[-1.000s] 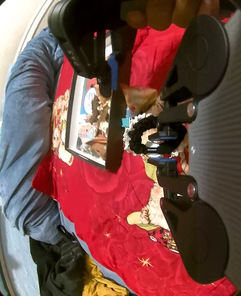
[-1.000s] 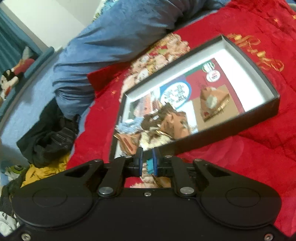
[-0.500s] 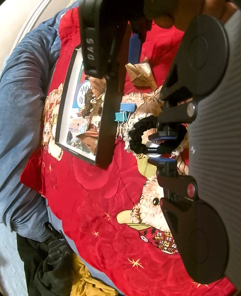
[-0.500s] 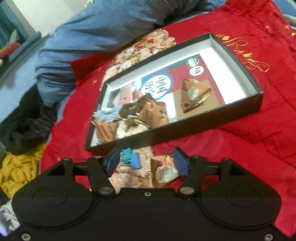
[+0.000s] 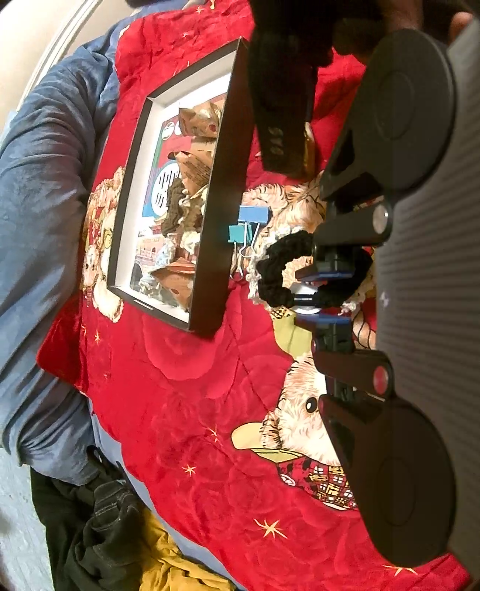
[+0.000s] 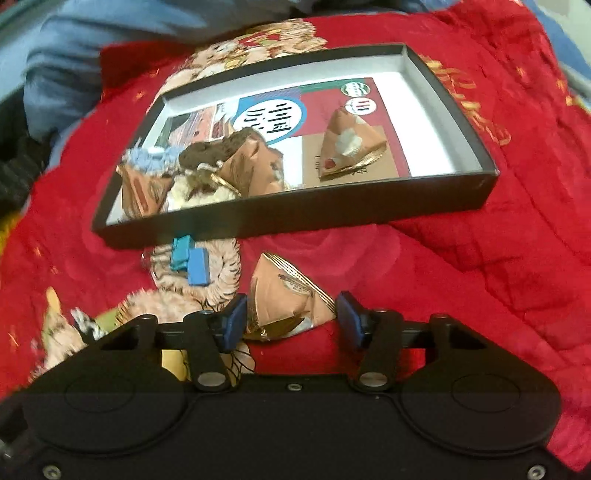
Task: Organize objects
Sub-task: 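Carry the black scrunchie and brown candy in both tools over the box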
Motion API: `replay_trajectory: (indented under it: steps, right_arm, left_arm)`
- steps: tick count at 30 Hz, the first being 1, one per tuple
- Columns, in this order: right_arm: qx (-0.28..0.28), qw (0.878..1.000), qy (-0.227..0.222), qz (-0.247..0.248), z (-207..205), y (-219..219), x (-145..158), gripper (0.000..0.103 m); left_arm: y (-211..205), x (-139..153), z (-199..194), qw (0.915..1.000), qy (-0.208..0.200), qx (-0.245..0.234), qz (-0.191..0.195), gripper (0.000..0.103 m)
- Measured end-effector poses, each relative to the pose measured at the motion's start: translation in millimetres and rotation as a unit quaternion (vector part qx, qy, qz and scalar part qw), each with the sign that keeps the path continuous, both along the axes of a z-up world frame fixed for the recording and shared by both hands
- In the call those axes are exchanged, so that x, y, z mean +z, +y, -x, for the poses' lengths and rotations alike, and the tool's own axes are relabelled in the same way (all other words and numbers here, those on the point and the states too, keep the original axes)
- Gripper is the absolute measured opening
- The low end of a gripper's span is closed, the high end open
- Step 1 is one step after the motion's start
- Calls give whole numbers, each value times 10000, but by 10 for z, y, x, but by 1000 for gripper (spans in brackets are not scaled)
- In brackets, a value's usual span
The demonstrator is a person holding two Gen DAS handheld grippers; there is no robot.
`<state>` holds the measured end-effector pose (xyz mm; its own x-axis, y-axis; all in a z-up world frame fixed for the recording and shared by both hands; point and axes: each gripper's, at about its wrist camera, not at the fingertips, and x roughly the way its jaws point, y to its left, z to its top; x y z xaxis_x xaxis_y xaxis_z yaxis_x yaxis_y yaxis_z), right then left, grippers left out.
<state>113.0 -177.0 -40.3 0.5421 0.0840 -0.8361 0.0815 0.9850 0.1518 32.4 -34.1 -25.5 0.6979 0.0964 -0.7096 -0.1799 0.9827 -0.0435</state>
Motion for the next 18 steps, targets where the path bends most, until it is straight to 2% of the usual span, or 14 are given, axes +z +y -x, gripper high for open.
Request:
replay_trajectory:
  steps: [3, 8, 12, 18]
  right_arm:
    - [4, 10000, -46, 78, 7, 31, 18, 46]
    - [-12, 9991, -194, -387, 24, -46, 139, 43]
    - [143, 9953, -574, -762, 60, -74, 369, 43]
    - [271, 9828, -1137, -1431, 120, -235, 644, 43]
  left_arm:
    - [10, 28, -3, 10000, -95, -8, 4, 22]
    - [76, 126, -59, 9997, -190, -47, 148, 22]
    - [127, 259, -80, 9988, -486, -67, 25, 22]
    - [233, 410, -146, 9964, -822, -162, 159, 22]
